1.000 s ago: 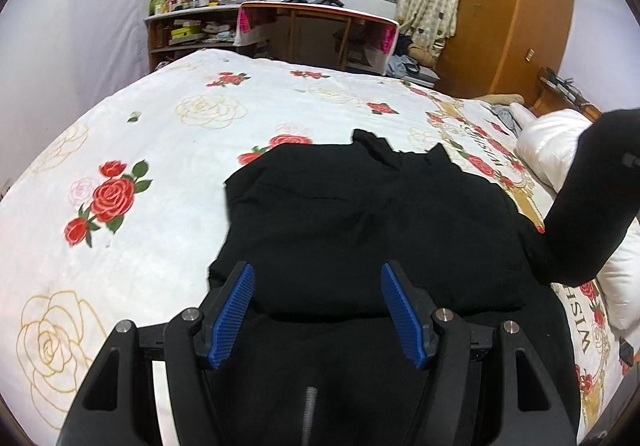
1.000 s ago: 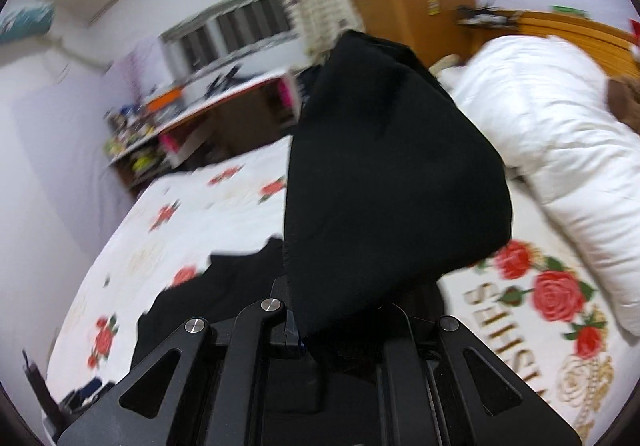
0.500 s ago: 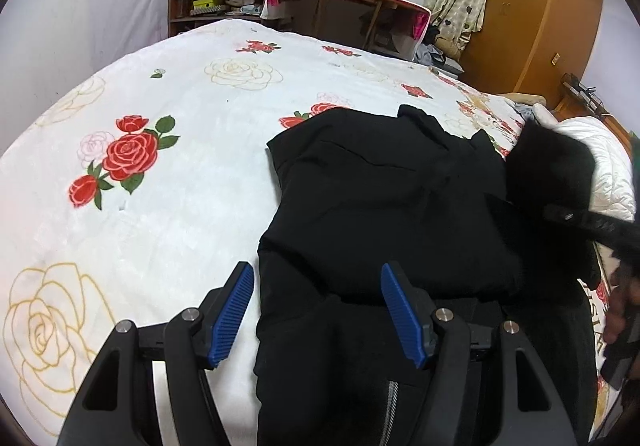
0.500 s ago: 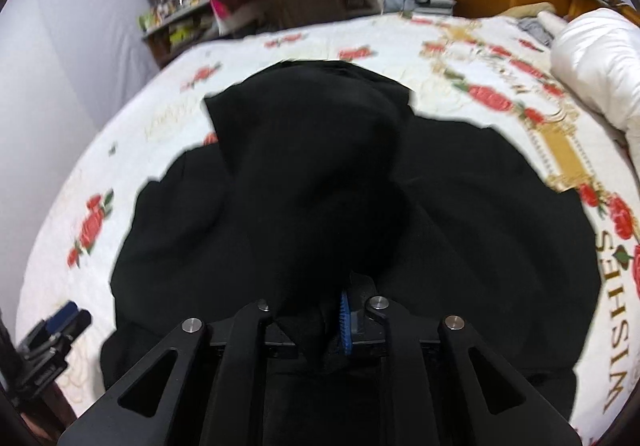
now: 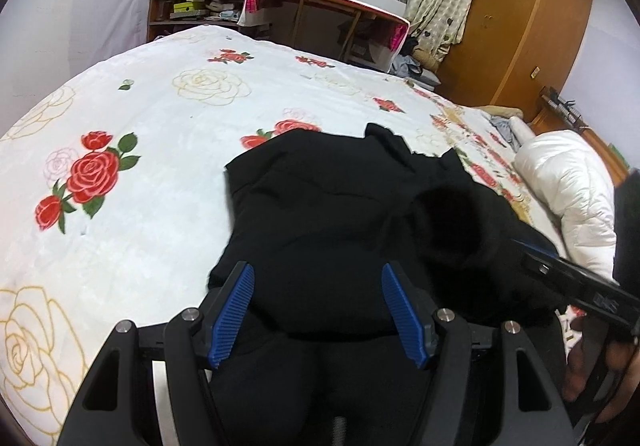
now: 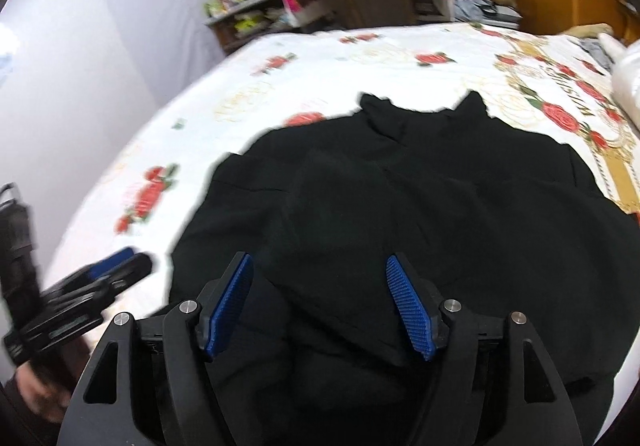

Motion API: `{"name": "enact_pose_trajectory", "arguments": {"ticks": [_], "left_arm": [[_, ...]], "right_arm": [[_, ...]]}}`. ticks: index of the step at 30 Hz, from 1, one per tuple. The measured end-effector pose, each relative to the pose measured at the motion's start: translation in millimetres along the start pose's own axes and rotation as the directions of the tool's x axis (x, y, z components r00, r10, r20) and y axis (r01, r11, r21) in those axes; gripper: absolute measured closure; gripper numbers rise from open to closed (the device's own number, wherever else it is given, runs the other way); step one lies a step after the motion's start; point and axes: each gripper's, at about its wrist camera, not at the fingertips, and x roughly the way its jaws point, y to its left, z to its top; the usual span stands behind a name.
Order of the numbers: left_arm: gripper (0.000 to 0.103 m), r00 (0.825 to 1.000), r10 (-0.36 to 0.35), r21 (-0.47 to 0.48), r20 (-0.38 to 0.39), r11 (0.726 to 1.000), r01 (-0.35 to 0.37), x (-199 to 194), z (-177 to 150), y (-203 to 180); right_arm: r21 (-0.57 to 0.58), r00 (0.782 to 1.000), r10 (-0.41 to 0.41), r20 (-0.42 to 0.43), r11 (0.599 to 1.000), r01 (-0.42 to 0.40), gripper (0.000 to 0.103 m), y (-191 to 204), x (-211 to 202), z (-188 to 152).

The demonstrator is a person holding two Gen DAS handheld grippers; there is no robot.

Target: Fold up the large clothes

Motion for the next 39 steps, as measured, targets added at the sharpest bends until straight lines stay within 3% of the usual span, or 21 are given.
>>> {"name": "enact_pose_trajectory", "arguments": {"ticks": [4, 9, 13, 14, 15, 16, 18, 20, 23, 26, 28, 32, 36, 39], "left_arm": [[0.031, 0.999, -0.042, -0.023, -0.01, 0.999, 0.042, 5, 8, -16], [0.03, 0.991, -0.125, -0.005, -0.048, 0.992, 0.124, 32, 15, -56], [0.03, 0.979, -0.181, 0.021, -0.092, 0.983, 0.183, 65, 18, -91], [0.041, 0.979, -0.177, 0.04, -0.099, 0.983, 0.182, 71, 17, -98], [0.082, 0.981, -0.158, 0.072, -0.113, 0.983, 0.166, 78, 15, -108], [0.101, 0.983, -0.134, 0.105, -0.13, 0.983, 0.148, 85, 14, -115], [0.099, 0.99, -0.101, 0.155, -0.099, 0.981, 0.115, 83, 14, -122], [0.099, 0.997, -0.076, 0.19, -0.033, 0.978, 0.081, 72, 19, -122], [0.099, 0.999, -0.039, 0.19, -0.008, 0.981, 0.04, 72, 22, -108], [0.099, 0.997, 0.01, 0.179, -0.08, 0.984, 0.004, 98, 6, -92], [0.098, 0.991, 0.022, 0.169, -0.131, 0.986, 0.0, 113, -9, -84], [0.093, 0.994, 0.018, 0.124, -0.107, 0.992, -0.005, 96, -12, -76], [0.094, 0.998, 0.041, 0.071, -0.051, 0.997, -0.037, 61, -7, -58], [0.094, 1.0, 0.022, 0.06, -0.016, 0.998, -0.021, 48, 6, -59]], "right_arm": [[0.006, 0.998, -0.009, 0.058, 1.0, 0.009, 0.034, -10, -30, -2], [0.085, 0.989, -0.138, 0.05, 0.987, 0.134, 0.034, -68, -52, -16], [0.172, 0.97, -0.243, 0.033, 0.957, 0.234, 0.034, -120, -68, -30], [0.187, 0.963, -0.268, 0.029, 0.948, 0.258, 0.034, -130, -72, -33], [0.202, 0.959, -0.283, 0.023, 0.941, 0.273, 0.034, -139, -74, -35], [0.217, 0.955, -0.296, 0.015, 0.933, 0.286, 0.034, -147, -76, -37], [0.246, 0.951, -0.31, 0.014, 0.923, 0.297, 0.035, -164, -79, -40], [0.262, 0.944, -0.33, 0.019, 0.913, 0.314, 0.057, -174, -82, -39], [0.283, 0.943, -0.331, 0.031, 0.908, 0.31, 0.061, -185, -78, -40], [0.288, 0.946, -0.322, -0.021, 0.904, 0.314, 0.062, -197, -56, -50], [0.294, 0.952, -0.289, -0.104, 0.905, 0.307, 0.062, -206, -33, -62], [0.277, 0.949, -0.296, -0.11, 0.908, 0.315, 0.062, -206, -37, -65], [0.279, 0.947, -0.316, -0.067, 0.905, 0.321, 0.062, -209, -64, -59], [0.269, 0.941, -0.338, -0.032, 0.903, 0.334, 0.062, -216, -72, -45]]}}
